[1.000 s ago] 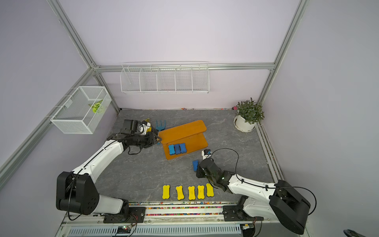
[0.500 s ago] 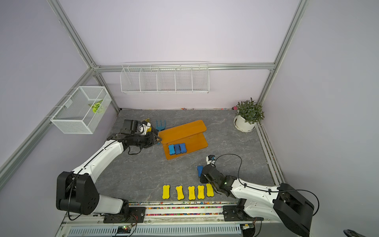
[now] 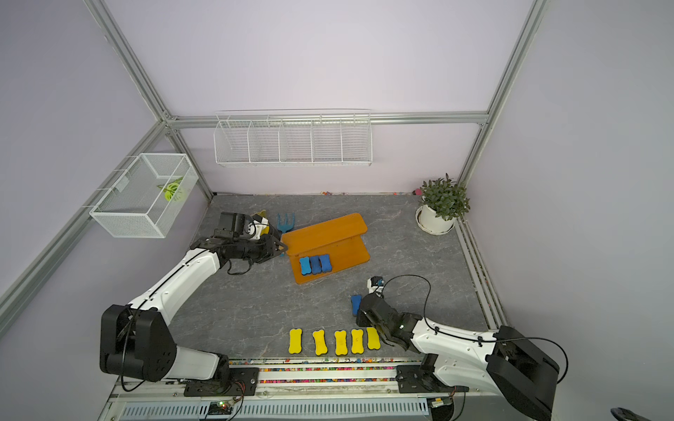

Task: Remove the whiteboard erasers from the shelf
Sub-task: Place the whiteboard eraser at the center of the board.

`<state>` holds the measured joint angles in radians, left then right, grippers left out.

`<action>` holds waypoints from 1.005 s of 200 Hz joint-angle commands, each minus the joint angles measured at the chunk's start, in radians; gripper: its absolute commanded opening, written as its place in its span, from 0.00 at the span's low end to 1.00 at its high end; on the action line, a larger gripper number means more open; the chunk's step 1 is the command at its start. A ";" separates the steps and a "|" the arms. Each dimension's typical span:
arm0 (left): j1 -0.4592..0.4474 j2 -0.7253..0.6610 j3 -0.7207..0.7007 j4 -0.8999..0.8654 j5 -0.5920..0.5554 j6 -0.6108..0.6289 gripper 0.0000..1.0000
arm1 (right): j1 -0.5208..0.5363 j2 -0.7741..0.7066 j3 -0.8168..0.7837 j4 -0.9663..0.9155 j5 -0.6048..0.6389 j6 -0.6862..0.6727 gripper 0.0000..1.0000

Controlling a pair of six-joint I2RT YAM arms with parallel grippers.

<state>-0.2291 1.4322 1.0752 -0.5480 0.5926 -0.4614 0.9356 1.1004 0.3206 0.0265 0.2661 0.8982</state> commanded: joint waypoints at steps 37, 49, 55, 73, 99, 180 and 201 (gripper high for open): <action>0.005 0.006 -0.009 0.008 0.002 0.012 0.40 | 0.006 0.040 -0.038 0.002 -0.026 0.018 0.00; 0.006 0.008 -0.009 0.008 0.001 0.012 0.40 | 0.006 0.040 -0.039 0.001 -0.025 0.018 0.00; 0.005 0.008 -0.009 0.009 0.001 0.012 0.40 | 0.006 0.040 -0.038 -0.001 -0.022 0.016 0.00; 0.005 0.010 -0.008 0.006 -0.008 0.006 0.40 | 0.006 0.035 -0.037 -0.011 -0.008 0.016 0.04; 0.006 0.008 -0.008 0.005 -0.013 0.006 0.40 | 0.006 0.044 -0.017 -0.031 0.013 0.017 0.12; 0.008 0.000 -0.009 -0.007 -0.045 0.003 0.41 | 0.005 0.011 0.039 -0.079 0.048 0.015 0.25; 0.007 -0.001 -0.009 -0.007 -0.052 0.004 0.42 | 0.006 0.010 0.062 -0.078 0.041 0.003 0.26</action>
<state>-0.2291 1.4322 1.0752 -0.5514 0.5625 -0.4622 0.9360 1.1263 0.3470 -0.0235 0.2882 0.9161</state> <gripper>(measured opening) 0.415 0.252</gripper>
